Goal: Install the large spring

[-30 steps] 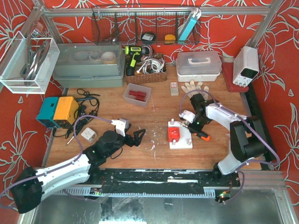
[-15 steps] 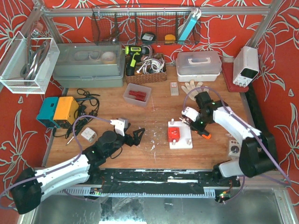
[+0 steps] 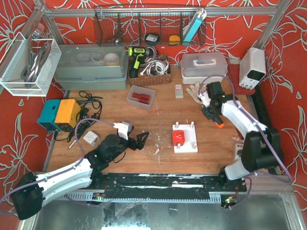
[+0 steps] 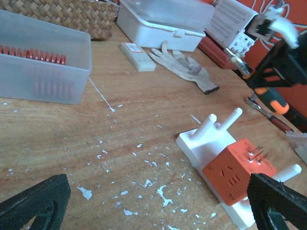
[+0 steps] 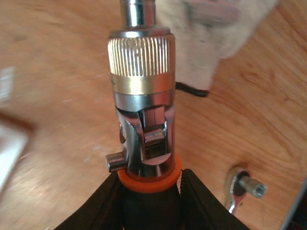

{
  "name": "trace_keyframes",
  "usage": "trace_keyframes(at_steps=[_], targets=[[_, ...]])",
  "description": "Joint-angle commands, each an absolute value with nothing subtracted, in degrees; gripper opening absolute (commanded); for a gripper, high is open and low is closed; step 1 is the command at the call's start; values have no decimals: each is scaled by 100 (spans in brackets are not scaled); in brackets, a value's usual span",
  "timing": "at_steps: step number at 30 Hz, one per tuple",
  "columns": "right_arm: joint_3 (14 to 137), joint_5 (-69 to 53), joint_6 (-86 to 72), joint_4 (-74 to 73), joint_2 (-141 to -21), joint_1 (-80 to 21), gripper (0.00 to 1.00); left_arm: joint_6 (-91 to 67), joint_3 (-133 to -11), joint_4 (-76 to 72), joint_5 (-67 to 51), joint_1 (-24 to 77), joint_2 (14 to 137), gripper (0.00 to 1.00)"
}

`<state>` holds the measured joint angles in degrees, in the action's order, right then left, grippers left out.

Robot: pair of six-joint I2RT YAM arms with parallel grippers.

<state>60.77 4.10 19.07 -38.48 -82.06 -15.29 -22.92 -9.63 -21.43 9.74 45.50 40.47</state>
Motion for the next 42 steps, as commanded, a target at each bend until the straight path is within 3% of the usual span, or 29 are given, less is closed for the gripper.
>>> trace_keyframes(at_steps=[1, 11, 17, 28, 34, 42], targets=[[6754, 1661, 1162, -3602, -9058, -1312, 5, -2129, -1050, -2269, 818, 4592, 4194, 100], [7797, 2207, 33, -4071, -10565, -907, 11, -1997, -1184, -2365, 478, 4597, 4507, 100], [7908, 1688, -638, -4250, -10870, -316, 15, -2023, -1144, -2388, 486, 4597, 4422, 100], [8324, 1666, -694, -4645, -11431, -180, 37, -1986, -1177, -2338, 553, 4597, 4448, 100], [8226, 1637, -629, -4773, -10937, -196, 61, -1981, -1178, -2295, 631, 4601, 4437, 100], [7545, 748, -896, -4619, -9437, -645, 67, -1966, -1312, -2146, 768, 4603, 4668, 100]])
